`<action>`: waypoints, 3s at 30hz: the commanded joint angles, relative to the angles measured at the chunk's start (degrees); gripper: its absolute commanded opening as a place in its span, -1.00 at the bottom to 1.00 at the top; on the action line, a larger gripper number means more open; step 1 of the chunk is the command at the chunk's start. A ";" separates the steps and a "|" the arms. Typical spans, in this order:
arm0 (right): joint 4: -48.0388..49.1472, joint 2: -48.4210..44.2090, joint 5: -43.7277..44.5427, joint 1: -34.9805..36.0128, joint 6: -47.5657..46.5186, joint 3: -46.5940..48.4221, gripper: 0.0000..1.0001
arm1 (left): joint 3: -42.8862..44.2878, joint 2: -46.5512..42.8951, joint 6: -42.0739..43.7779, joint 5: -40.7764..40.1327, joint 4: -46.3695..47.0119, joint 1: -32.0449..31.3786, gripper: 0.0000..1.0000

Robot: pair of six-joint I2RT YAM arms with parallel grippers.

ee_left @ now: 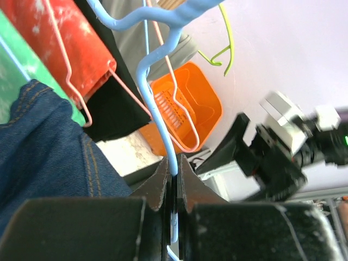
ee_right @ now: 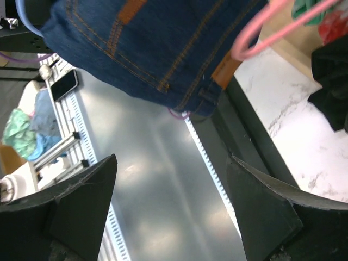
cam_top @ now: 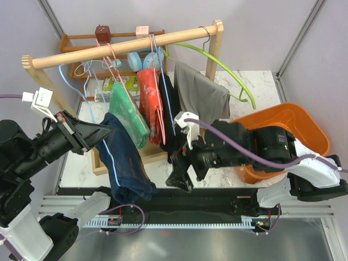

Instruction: Remove the trousers from the hanger

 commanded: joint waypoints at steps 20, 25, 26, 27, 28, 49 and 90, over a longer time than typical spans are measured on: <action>21.49 11.08 52.67 32.91 -3.38 -4.62 0.76 | -4.22 -8.32 -12.30 -2.46 -3.51 0.12 -0.96; 26.76 12.58 49.87 32.82 -6.19 -5.24 0.70 | -6.06 -10.00 -13.53 -2.11 -4.04 0.12 -0.96; 27.37 12.67 49.51 32.82 -6.45 -5.67 0.71 | -6.32 -10.17 -14.14 -2.11 -3.95 0.12 -0.96; 27.64 12.93 49.51 32.82 -6.63 -5.59 0.70 | -6.41 -10.18 -14.32 -1.76 -3.95 0.21 -0.96; 27.73 13.46 49.34 32.82 -6.98 -5.59 0.71 | -6.42 -10.09 -14.33 -1.67 -3.95 0.12 -0.96; 36.61 12.32 59.26 31.94 -10.94 -12.36 0.28 | -6.06 -10.00 -17.31 2.64 -2.90 0.12 -0.96; 90.22 14.25 73.33 32.46 -48.82 -20.37 -1.00 | -12.83 -16.94 -19.34 8.61 -0.26 0.12 -0.96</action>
